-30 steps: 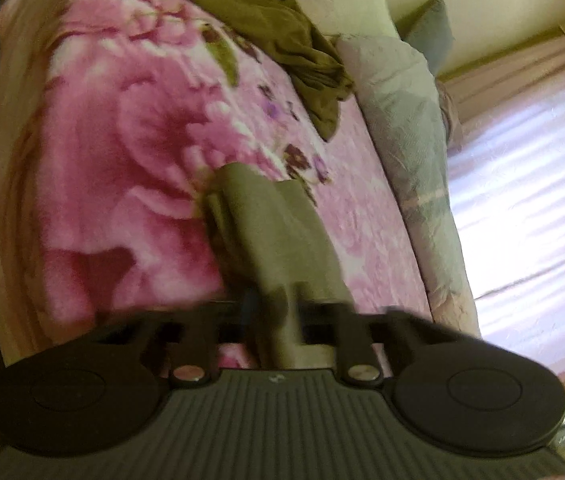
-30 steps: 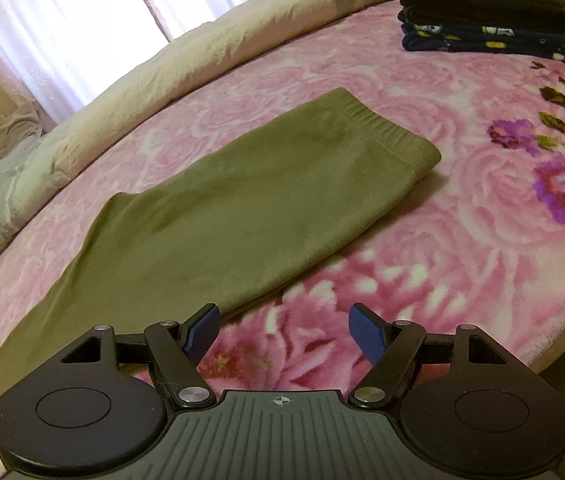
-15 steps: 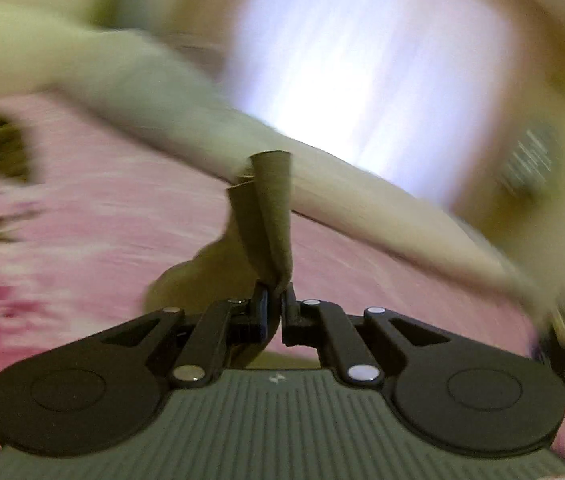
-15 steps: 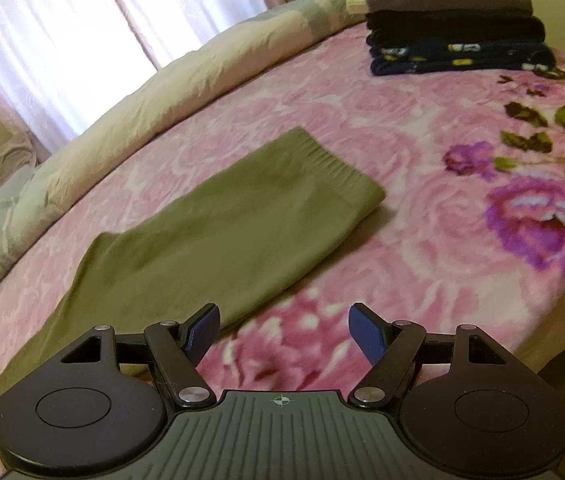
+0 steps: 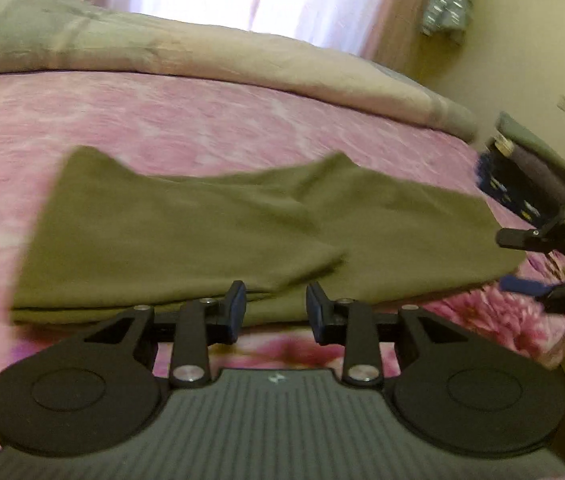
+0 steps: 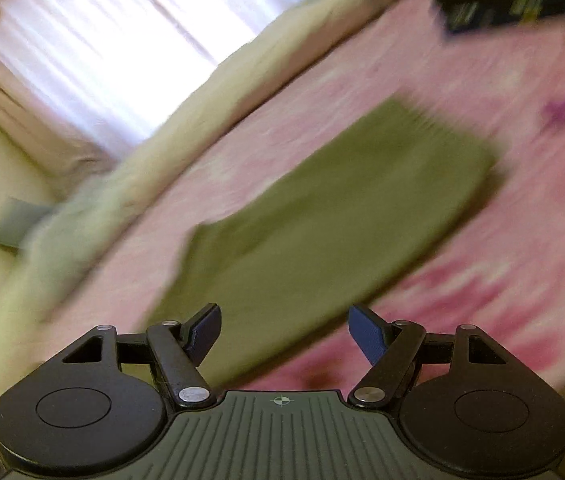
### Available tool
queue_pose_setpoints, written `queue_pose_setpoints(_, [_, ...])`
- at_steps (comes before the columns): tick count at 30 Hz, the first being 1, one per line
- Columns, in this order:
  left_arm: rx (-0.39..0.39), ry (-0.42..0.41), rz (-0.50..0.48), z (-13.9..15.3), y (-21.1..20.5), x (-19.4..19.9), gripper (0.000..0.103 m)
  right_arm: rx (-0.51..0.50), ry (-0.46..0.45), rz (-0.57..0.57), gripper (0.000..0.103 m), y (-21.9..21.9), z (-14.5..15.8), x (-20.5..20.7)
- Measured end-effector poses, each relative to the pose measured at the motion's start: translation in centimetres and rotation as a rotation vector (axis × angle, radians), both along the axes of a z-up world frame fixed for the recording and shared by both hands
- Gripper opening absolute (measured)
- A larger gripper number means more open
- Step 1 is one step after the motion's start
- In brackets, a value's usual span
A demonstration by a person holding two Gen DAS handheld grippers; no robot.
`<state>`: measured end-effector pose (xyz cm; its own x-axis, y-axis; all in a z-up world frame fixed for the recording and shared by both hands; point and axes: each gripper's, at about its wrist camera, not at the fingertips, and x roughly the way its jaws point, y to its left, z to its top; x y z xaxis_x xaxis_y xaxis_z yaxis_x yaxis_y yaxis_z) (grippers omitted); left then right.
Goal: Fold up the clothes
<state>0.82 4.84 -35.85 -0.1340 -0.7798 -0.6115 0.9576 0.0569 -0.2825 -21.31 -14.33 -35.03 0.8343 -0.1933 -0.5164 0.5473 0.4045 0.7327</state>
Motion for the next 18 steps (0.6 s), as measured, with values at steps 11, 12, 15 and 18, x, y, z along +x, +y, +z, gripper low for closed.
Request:
queue_pose_setpoints(11, [0.003, 0.134, 0.195, 1.4, 2.5, 8.1, 0.028, 0.266, -0.044, 0.155, 0.054, 1.8, -3.5, 11.8])
queue_pose_setpoints(12, [0.001, 0.142, 0.200, 1.3, 2.4, 8.5, 0.028, 0.266, -0.033, 0.161, 0.046, 1.9, -3.6, 12.4])
queue_pose_setpoints(15, [-0.002, 0.166, 0.208, 1.2, 2.4, 9.3, 0.028, 0.256, 0.007, 0.169, 0.046, 1.9, -3.8, 13.9])
queue_pose_setpoints(18, [-0.004, 0.180, 0.206, 1.1, 2.2, 9.6, 0.028, 0.235, 0.032, 0.180, 0.046, 2.1, -3.9, 15.1])
